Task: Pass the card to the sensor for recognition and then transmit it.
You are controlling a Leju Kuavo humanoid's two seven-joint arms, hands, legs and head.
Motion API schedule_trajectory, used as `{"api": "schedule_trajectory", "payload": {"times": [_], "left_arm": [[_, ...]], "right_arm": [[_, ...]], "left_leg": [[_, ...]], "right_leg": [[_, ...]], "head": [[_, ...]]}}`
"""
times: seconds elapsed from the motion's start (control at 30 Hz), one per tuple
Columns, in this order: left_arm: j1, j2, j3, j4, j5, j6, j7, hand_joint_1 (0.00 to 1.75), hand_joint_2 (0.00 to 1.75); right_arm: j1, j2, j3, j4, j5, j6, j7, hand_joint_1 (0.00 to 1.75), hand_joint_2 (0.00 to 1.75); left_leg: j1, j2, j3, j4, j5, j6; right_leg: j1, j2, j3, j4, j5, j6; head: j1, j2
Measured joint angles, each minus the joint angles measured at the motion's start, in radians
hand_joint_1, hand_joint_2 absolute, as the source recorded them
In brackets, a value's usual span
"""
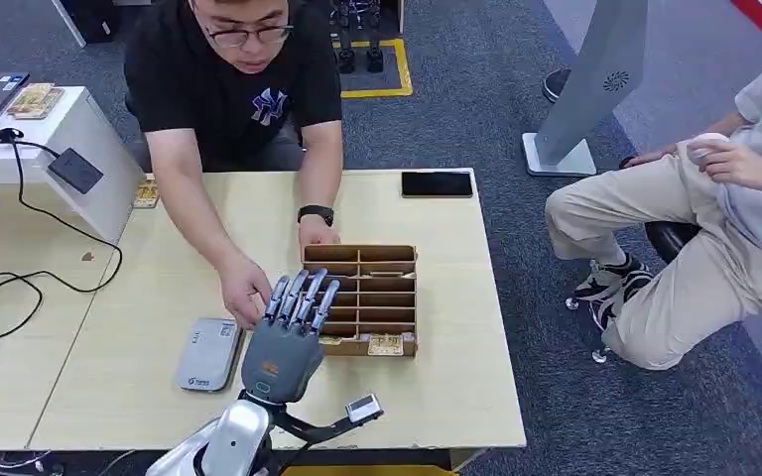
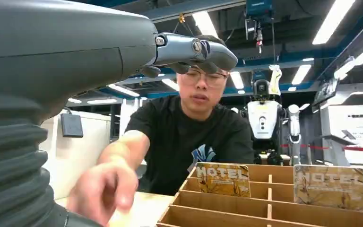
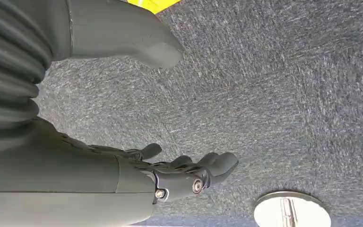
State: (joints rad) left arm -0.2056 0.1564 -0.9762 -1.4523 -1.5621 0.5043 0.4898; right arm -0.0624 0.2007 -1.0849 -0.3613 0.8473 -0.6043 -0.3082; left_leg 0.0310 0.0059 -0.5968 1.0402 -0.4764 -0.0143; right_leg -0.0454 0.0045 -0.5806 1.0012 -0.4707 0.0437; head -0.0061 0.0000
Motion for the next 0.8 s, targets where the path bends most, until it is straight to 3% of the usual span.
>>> {"api": "schedule_trajectory", "payload": {"times": [0.8], "left_arm": [[0.010,-0.002,0.000,0.035,0.000,-0.002,-0.042,0.00,1.75]], "right_arm": [[-0.001,0.000,0.000,0.005,0.000,0.001,-0.004,0.00,1.75]], "left_leg": [[0.000,0.000,0.000,0.000,0.000,0.000]], "right_leg": [[0.000,0.000,0.000,0.000,0.000,0.000]], "head": [[0.000,0.000]]}}
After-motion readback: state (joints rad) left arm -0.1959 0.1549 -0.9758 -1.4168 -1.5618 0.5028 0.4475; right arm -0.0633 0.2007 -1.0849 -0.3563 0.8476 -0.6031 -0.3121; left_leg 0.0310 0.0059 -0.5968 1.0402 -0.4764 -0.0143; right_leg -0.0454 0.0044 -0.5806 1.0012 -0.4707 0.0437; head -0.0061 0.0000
